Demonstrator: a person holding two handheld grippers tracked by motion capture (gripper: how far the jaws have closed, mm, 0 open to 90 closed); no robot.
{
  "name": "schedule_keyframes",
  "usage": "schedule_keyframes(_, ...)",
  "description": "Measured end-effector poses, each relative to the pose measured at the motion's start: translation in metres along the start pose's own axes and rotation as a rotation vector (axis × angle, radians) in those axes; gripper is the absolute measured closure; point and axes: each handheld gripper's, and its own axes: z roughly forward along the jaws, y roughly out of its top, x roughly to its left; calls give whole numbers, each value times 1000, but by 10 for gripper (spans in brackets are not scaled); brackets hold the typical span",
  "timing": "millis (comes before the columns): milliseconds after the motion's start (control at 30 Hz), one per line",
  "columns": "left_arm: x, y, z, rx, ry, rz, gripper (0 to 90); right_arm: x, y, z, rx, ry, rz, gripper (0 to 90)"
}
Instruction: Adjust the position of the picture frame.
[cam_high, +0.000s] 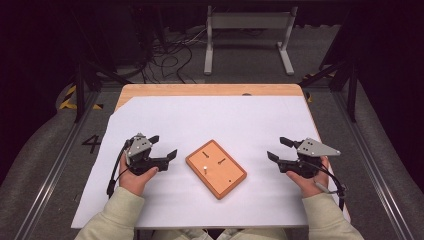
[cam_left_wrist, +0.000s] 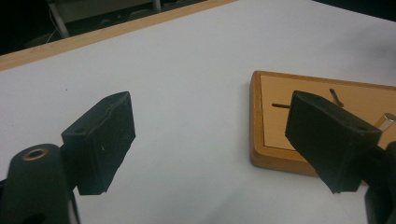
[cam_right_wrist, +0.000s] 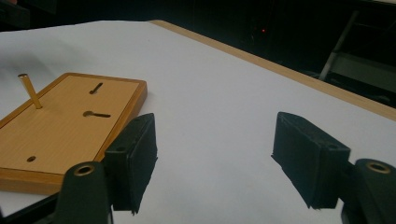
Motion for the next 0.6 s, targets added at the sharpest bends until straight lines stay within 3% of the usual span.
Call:
schedule_keyframes(67, -2, 1, 3, 0, -3, -1, 227, 1, 0, -2, 0, -1, 1, 319)
schedule_keyframes(133, -3, 2, 5, 4, -4, 6, 332, 2, 0, -3, 0, 2, 2, 338)
schedule_keyframes(367, 2, 5, 10, 16, -37, -9, 892, 11, 3, -9, 22, 57, 5, 531)
schedule_keyframes(600, -1, 9, 14, 30, -46, 14, 899, 26, 9, -8, 37, 111, 4, 650)
